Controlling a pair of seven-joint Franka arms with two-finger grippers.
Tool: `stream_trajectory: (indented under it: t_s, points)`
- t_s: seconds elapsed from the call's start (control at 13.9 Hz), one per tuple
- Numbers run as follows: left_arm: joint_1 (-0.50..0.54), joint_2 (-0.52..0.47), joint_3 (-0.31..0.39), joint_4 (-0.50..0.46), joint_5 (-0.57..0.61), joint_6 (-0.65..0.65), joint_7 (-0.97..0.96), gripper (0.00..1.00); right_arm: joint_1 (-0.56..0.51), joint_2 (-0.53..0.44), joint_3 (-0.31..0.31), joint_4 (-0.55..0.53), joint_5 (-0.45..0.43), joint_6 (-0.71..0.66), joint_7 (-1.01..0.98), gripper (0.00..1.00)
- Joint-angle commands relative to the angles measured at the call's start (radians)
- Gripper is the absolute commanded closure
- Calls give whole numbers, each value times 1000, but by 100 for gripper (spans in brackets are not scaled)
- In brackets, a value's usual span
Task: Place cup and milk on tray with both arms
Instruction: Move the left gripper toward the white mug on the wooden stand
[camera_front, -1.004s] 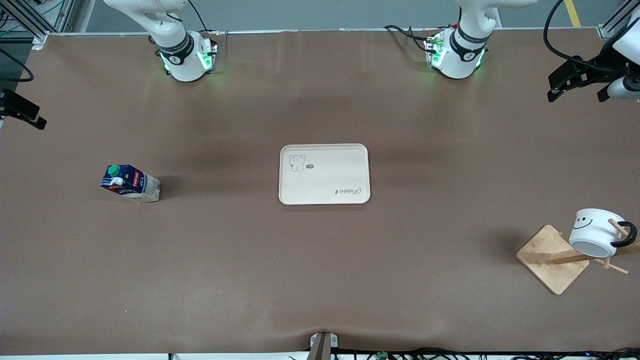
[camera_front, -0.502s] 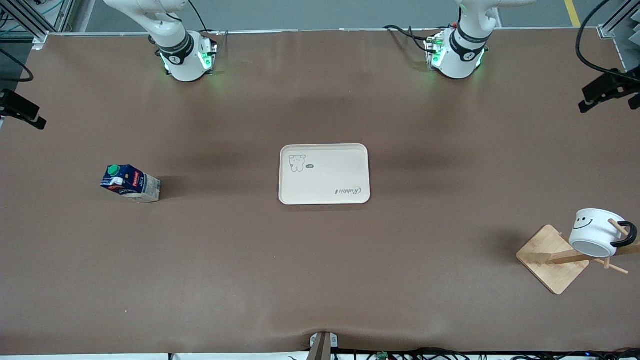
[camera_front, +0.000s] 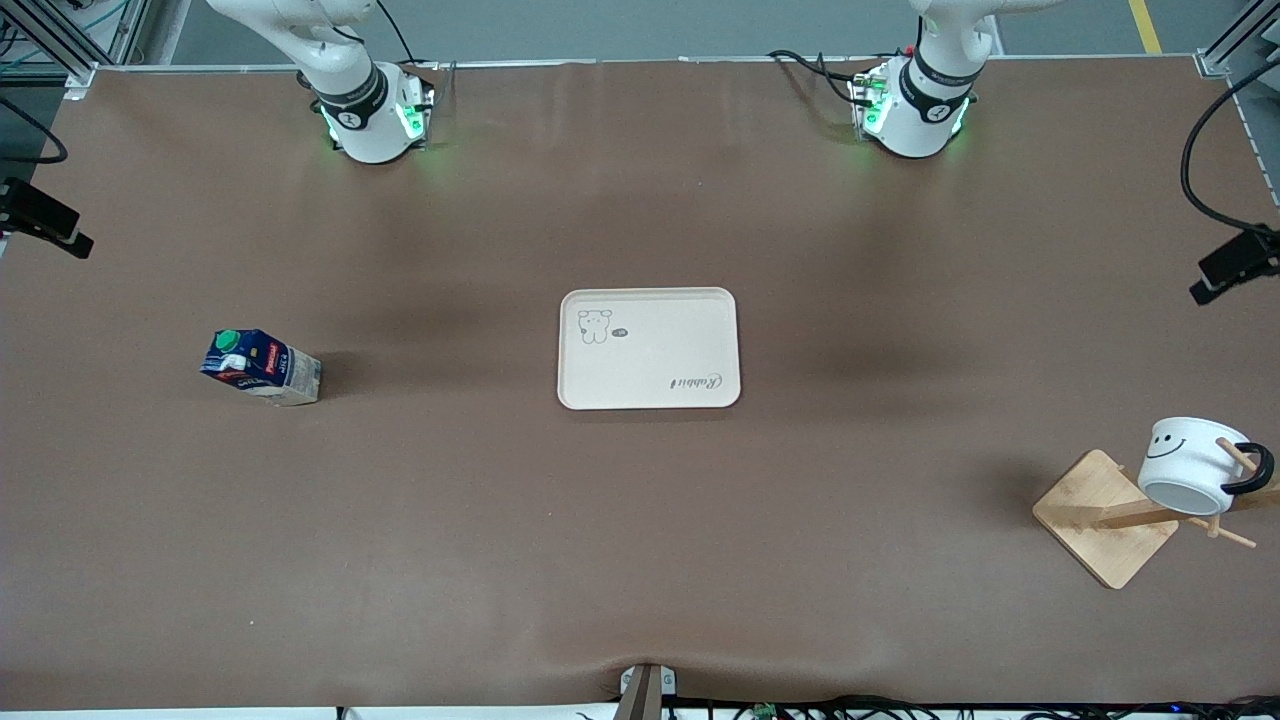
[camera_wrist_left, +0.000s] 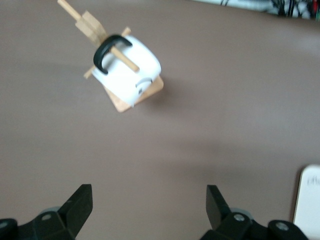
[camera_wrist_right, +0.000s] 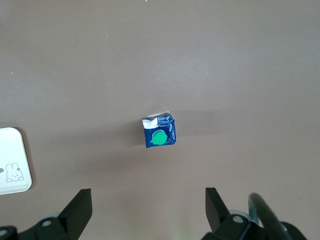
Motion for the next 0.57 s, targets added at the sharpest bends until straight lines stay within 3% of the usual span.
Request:
stream_trajectory:
  t_s: [0.0,0.22,0.5]
  points:
    - [39,-48,-6,-156,-44,200,-1,0,-20,1,13,8,3,-14,11,0]
    - [96,-47,-6,-283,-189,411,-3,0,-20,1,12,8,3,-14,11,0]
    - [104,-41,-7,-427,-217,684,0,0,-22,3,13,8,3,-14,11,0]
